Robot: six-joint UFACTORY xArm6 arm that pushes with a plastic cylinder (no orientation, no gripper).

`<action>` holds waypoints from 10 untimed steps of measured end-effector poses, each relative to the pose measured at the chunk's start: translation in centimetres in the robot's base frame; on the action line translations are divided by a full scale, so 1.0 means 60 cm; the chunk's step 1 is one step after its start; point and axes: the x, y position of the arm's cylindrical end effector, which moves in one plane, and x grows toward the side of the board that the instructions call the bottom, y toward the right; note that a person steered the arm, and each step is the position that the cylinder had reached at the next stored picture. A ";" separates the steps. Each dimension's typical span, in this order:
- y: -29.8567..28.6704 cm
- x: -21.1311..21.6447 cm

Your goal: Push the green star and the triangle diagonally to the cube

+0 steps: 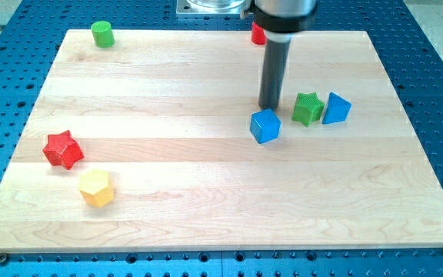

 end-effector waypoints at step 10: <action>0.283 -0.090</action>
